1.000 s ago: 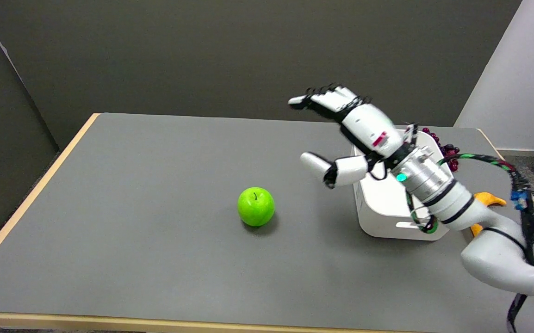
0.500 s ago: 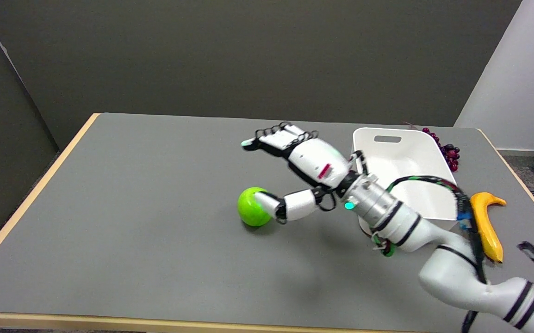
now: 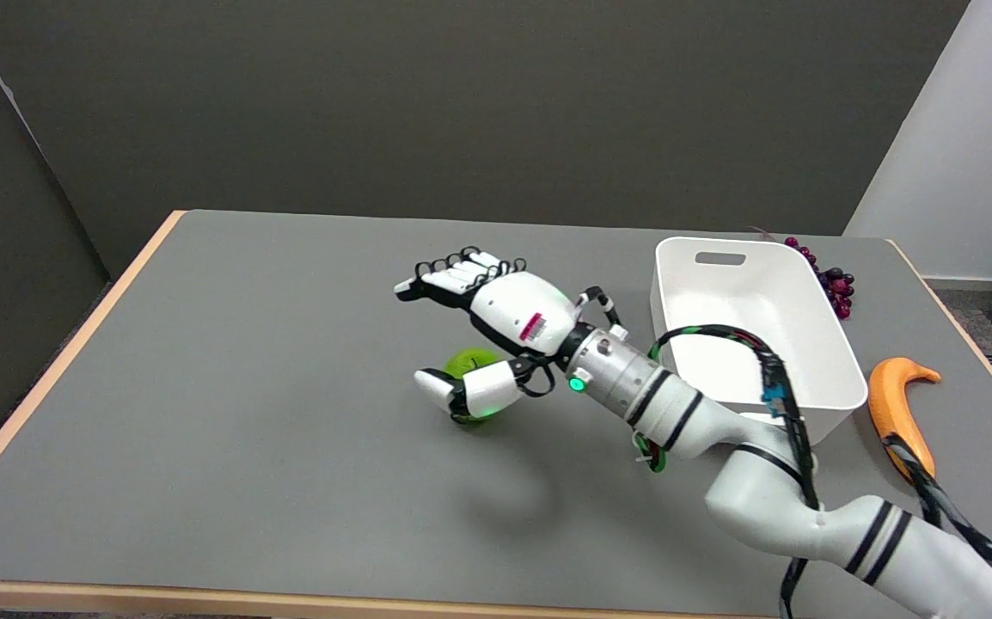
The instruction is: Pick up the green apple.
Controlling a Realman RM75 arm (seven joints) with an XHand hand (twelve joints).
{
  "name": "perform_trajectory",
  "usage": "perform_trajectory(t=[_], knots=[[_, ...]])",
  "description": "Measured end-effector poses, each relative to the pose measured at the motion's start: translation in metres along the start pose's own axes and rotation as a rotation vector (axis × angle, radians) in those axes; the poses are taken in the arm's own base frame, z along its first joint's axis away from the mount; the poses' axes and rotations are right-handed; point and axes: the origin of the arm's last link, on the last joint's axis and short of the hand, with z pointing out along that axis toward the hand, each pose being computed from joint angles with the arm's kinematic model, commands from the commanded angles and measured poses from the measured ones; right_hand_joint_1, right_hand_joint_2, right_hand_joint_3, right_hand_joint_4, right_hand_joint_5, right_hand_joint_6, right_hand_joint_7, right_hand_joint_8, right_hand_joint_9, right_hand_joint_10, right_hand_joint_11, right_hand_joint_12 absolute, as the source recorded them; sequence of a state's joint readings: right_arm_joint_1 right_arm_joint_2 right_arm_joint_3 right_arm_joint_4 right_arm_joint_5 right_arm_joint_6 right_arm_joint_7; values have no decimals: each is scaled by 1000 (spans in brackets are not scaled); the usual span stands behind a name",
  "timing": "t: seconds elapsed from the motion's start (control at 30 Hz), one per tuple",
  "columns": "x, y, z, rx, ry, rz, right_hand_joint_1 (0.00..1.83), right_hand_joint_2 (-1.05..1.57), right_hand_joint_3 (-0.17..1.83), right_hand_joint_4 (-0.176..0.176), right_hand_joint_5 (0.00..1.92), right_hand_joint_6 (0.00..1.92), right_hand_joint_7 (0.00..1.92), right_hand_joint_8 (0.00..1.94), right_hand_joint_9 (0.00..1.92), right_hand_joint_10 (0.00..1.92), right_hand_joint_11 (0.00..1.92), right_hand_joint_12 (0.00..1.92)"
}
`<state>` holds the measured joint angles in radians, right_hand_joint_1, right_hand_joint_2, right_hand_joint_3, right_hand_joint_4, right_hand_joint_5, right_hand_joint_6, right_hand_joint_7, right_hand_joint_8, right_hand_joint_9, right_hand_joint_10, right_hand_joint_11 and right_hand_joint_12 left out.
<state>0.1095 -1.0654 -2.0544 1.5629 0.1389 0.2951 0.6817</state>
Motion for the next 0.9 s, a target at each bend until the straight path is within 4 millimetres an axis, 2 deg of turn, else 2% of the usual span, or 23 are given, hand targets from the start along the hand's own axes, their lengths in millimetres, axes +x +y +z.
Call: perform_trajectory(t=[0.3,0.6,0.9], knots=[[-20,7,10,-43,-76,-2,540,636,854,8,277,495,345,393,202,835,41,1246],[-38,20,4,-99,-148,-11,561,630,863,7,279,497,347,398,204,840,40,1246],[-43,29,-5,-129,-184,-26,572,620,882,5,269,491,347,414,209,841,57,1260]])
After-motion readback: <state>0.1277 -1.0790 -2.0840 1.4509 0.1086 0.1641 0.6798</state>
